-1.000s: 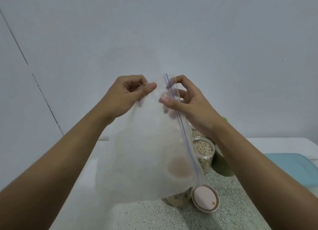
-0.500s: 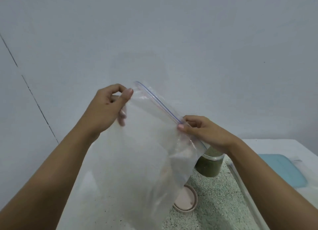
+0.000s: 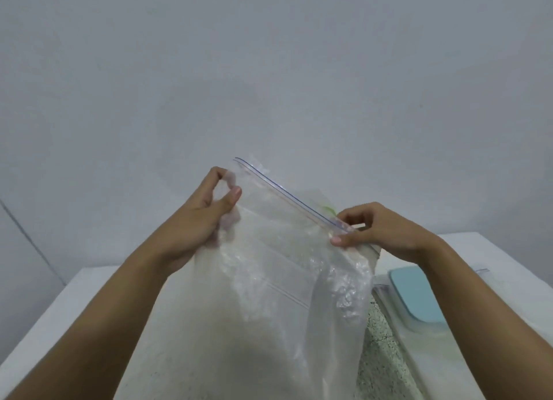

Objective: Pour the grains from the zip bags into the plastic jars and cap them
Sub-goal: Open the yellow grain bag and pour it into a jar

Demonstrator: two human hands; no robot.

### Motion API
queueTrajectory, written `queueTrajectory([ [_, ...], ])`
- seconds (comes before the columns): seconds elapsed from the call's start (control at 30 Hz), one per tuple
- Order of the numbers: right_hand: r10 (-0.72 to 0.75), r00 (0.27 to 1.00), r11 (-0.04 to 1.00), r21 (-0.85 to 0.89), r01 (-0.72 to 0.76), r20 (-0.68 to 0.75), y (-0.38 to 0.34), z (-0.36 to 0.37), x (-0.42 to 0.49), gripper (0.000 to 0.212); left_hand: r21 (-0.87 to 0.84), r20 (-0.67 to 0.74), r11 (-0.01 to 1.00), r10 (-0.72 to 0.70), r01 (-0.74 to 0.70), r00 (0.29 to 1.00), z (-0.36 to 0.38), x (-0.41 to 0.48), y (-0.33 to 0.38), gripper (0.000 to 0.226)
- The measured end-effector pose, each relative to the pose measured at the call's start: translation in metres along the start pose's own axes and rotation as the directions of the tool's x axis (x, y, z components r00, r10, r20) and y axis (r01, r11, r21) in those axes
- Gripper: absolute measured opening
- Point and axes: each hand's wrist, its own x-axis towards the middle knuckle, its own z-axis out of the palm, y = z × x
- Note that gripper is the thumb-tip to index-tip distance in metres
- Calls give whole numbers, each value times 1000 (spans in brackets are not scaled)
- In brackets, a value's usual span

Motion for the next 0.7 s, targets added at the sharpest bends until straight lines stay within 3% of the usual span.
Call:
queueTrajectory([
  [0.1,101,994,995,-19,-102,-27,24,-16,1,56,-27,-2,1000,-9,9,1000,19,14,-3,23],
  [0.27,75,977,977,212,-32,-198,45,-37,-14,40,-162,9,986,-34,36,999,59,28,-3,21],
  [0.4,167,921,763,637,106,-353,62,-66,-23,42,-159,-91,987,-21,6,996,96,39,1,22],
  [0.5,179,936,600,788,139,-302,74,-96,-34,40,-161,-166,987,-31,4,986,131,40,3,17],
  [0.57,130,960,474,866,159,-247,84,-117,-45,24,-219,-190,976,-44,1,981,160,40,4,15],
  [0.63,97,968,438,883,167,-231,98,-137,-58,11,-274,-233,962,-78,11,969,192,38,4,17],
  [0.7,91,967,507,847,160,-237,113,-156,-70,13,-299,-268,954,-107,23,958,227,39,1,19],
])
